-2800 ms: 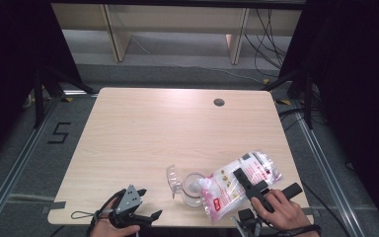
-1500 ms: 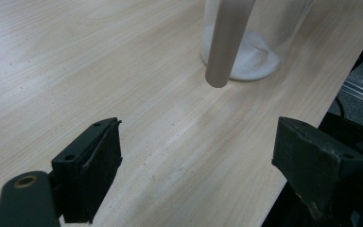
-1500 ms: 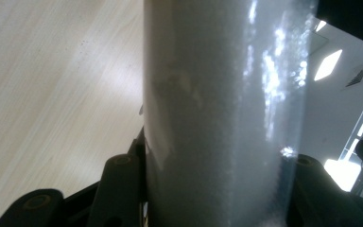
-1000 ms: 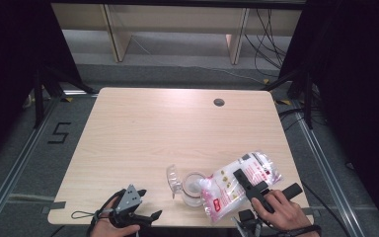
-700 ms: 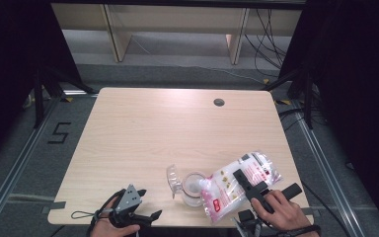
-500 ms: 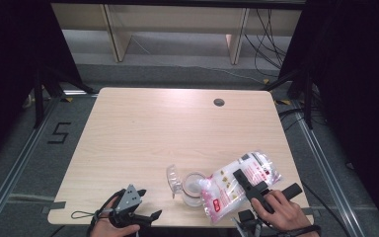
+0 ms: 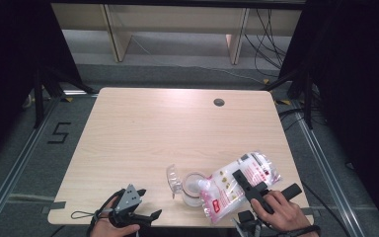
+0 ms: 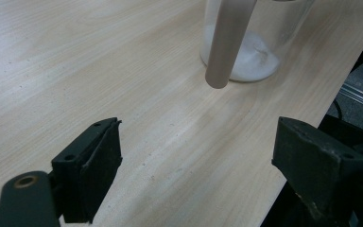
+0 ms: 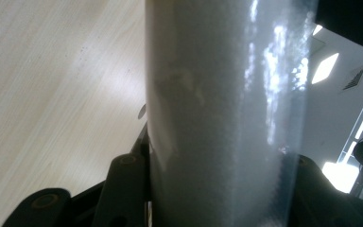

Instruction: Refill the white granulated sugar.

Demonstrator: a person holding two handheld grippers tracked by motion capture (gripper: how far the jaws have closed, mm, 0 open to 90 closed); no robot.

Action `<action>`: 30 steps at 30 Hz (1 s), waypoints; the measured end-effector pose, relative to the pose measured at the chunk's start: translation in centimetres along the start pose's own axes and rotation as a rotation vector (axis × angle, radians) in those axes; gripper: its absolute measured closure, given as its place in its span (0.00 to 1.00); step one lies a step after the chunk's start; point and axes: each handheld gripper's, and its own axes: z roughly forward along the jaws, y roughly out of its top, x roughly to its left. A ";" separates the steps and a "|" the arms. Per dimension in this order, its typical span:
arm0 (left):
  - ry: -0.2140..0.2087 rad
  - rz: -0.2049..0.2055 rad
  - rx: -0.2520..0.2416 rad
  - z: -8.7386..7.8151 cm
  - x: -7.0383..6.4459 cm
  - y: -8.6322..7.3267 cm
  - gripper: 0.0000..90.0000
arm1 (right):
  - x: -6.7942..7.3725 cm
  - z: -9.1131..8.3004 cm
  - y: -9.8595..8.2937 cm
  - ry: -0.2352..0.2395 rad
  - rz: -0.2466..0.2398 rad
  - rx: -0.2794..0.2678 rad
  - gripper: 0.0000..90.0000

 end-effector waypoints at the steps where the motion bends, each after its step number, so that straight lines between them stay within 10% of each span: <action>1: 0.005 0.002 0.004 0.0 0.0 0.0 0.18 | -0.1 0.0 0.0 0.009 -0.002 -0.002 0.68; 30: 0.013 0.011 0.006 -0.1 0.1 0.0 0.18 | -0.4 -0.1 -0.2 0.006 -0.012 -0.009 0.68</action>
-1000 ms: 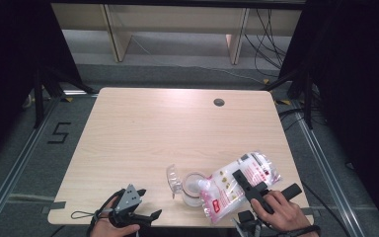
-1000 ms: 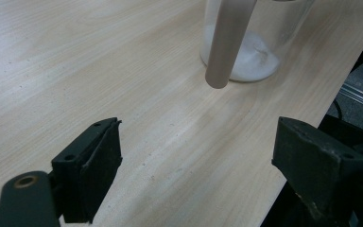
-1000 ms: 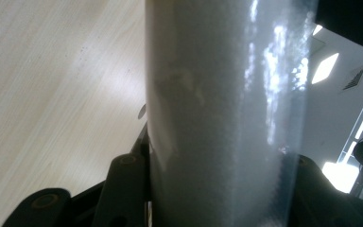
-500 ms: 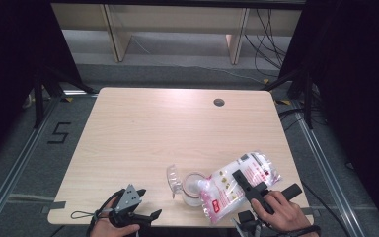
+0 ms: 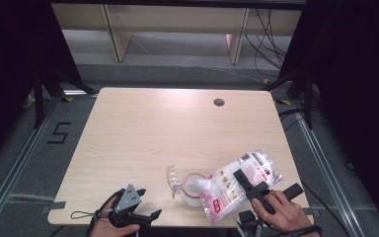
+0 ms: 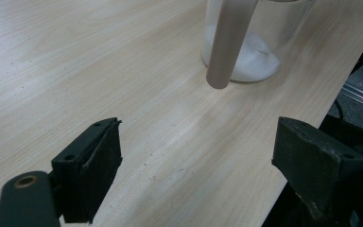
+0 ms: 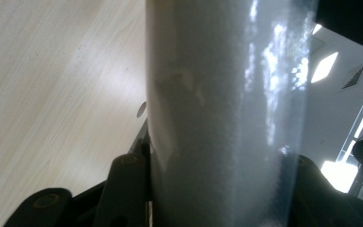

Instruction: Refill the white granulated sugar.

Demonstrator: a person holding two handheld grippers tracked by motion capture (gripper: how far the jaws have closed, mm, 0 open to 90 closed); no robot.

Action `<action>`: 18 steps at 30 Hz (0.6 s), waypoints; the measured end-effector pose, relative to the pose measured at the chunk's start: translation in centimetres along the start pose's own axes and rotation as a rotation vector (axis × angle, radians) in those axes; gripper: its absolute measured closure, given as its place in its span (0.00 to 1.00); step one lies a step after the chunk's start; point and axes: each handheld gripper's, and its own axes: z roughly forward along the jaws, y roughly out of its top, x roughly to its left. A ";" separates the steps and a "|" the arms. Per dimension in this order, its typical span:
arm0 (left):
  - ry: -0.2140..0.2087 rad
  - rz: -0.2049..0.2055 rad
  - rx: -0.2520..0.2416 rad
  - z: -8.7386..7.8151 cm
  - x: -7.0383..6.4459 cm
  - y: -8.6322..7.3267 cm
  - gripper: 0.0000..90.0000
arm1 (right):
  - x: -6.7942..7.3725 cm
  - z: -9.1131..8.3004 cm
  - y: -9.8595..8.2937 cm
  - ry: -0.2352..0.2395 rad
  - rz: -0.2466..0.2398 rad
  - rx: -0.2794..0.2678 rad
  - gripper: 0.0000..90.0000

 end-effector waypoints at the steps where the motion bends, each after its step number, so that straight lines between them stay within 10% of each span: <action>1: -0.004 0.001 0.000 0.0 0.1 0.0 0.18 | 0.0 0.0 0.0 0.000 -0.004 -0.001 0.68; 18: 0.000 -0.002 0.009 0.0 0.1 0.0 0.18 | -0.1 -0.1 0.0 0.001 -0.007 0.000 0.69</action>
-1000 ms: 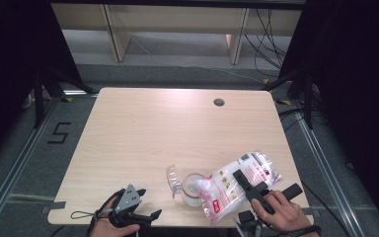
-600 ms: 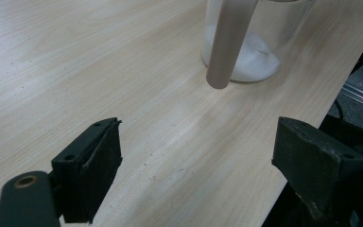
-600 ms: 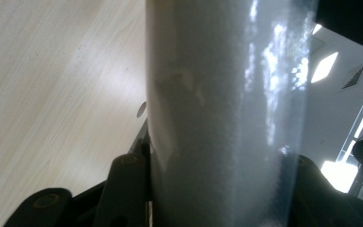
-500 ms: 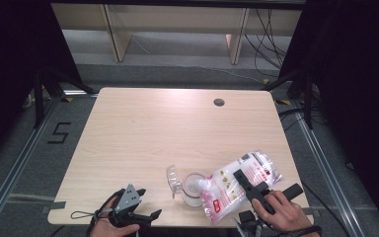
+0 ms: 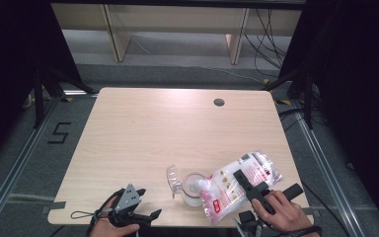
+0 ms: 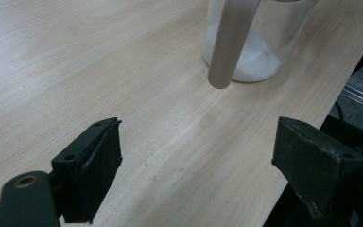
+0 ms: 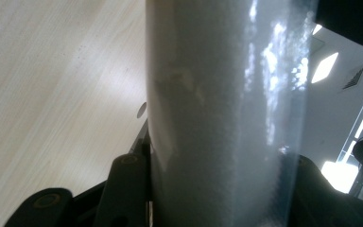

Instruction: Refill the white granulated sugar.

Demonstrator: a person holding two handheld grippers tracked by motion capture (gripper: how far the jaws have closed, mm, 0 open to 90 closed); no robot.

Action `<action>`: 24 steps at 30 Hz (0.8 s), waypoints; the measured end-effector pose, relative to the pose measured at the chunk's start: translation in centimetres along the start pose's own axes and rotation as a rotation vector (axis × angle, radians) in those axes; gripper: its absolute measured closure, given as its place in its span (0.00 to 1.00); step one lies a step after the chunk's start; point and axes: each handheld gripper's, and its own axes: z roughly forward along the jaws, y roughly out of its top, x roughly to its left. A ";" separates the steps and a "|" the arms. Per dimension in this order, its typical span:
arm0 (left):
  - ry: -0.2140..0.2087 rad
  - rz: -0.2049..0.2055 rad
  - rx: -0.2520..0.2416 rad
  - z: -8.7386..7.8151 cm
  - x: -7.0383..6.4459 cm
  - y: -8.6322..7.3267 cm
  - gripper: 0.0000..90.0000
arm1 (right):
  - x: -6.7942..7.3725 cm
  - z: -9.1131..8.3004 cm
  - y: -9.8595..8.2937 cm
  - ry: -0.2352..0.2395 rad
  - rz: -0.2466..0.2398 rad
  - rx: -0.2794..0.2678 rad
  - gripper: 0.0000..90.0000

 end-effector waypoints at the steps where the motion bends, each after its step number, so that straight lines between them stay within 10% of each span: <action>1: -0.005 -0.018 -0.014 0.1 -0.1 0.0 0.18 | 0.0 0.0 0.0 -0.001 0.001 -0.002 0.69; 24: -0.007 -0.012 -0.016 0.0 -0.1 0.0 0.18 | 0.0 -0.1 -0.1 -0.005 0.009 0.002 0.69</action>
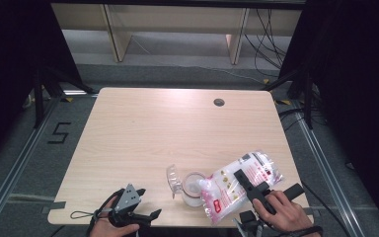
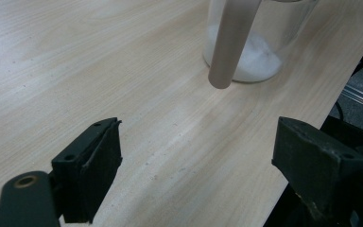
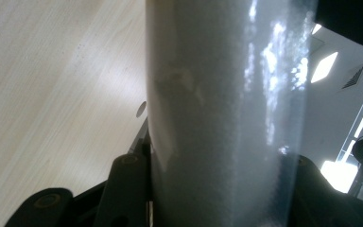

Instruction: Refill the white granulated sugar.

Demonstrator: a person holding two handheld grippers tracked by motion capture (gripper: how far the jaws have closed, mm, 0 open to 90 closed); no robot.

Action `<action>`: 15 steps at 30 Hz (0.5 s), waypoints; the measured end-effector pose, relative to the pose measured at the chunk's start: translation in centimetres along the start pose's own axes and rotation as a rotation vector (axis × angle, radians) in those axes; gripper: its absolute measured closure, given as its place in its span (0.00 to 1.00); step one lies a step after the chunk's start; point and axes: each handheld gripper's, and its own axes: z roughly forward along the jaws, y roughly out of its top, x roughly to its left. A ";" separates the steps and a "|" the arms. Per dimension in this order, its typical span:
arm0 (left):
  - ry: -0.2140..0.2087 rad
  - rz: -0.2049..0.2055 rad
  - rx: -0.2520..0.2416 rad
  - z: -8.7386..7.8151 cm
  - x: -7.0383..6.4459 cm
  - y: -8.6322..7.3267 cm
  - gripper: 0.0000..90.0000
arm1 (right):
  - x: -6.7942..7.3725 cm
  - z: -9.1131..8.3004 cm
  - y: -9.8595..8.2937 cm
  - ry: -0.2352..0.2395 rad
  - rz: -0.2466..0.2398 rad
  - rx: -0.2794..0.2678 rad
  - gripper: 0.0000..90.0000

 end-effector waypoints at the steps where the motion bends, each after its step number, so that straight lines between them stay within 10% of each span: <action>1: 0.000 0.000 0.000 0.0 0.0 0.0 0.18 | -0.1 0.0 0.0 0.002 -0.013 -0.002 0.69; 15: 0.007 0.001 -0.002 -0.1 0.0 0.0 0.18 | -0.1 0.0 -0.1 0.004 -0.010 -0.003 0.69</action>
